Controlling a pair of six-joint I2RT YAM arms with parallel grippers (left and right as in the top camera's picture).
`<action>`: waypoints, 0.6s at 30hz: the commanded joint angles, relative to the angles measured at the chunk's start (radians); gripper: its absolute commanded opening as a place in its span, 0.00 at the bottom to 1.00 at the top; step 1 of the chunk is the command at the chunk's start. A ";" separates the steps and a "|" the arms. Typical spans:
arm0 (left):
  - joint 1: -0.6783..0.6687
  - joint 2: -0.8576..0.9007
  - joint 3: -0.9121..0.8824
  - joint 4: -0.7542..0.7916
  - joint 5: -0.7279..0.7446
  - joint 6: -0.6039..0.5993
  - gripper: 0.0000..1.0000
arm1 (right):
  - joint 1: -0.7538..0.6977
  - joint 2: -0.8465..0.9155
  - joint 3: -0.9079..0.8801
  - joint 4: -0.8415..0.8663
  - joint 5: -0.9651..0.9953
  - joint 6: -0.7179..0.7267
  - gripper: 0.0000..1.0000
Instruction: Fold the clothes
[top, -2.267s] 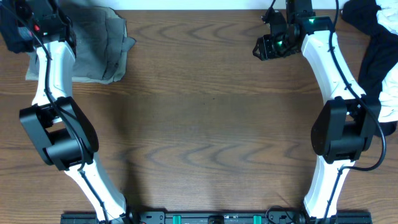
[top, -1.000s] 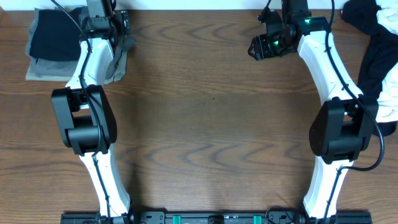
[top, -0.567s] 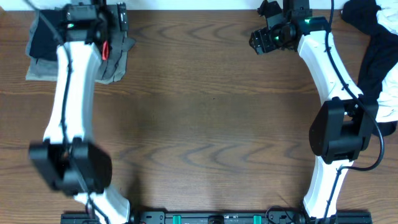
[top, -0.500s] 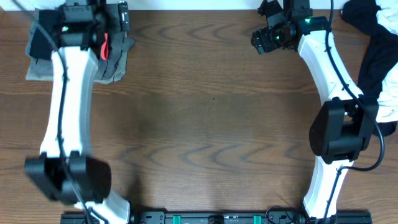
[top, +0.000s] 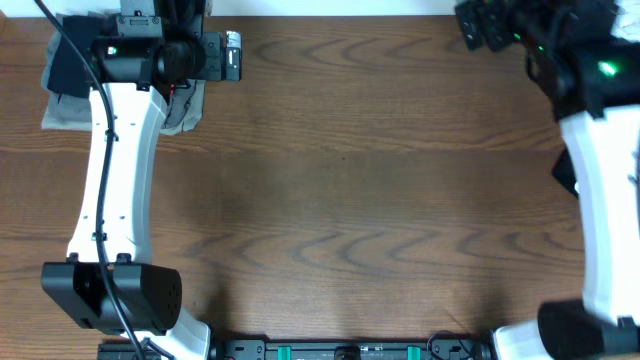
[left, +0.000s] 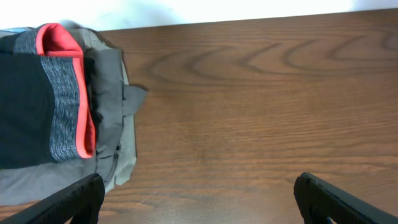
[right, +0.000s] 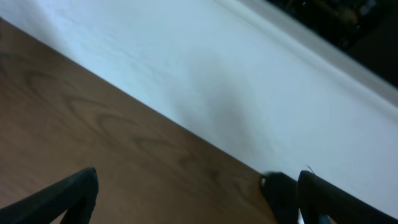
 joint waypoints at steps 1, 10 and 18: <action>0.000 0.005 0.001 -0.003 0.015 -0.012 0.98 | -0.003 -0.032 -0.002 -0.072 0.027 -0.014 0.99; 0.000 0.005 0.001 -0.003 0.015 -0.012 0.98 | -0.003 -0.061 -0.002 -0.243 0.027 -0.014 0.99; 0.000 0.005 0.001 -0.003 0.015 -0.012 0.98 | -0.003 -0.061 -0.002 -0.350 0.027 -0.014 0.99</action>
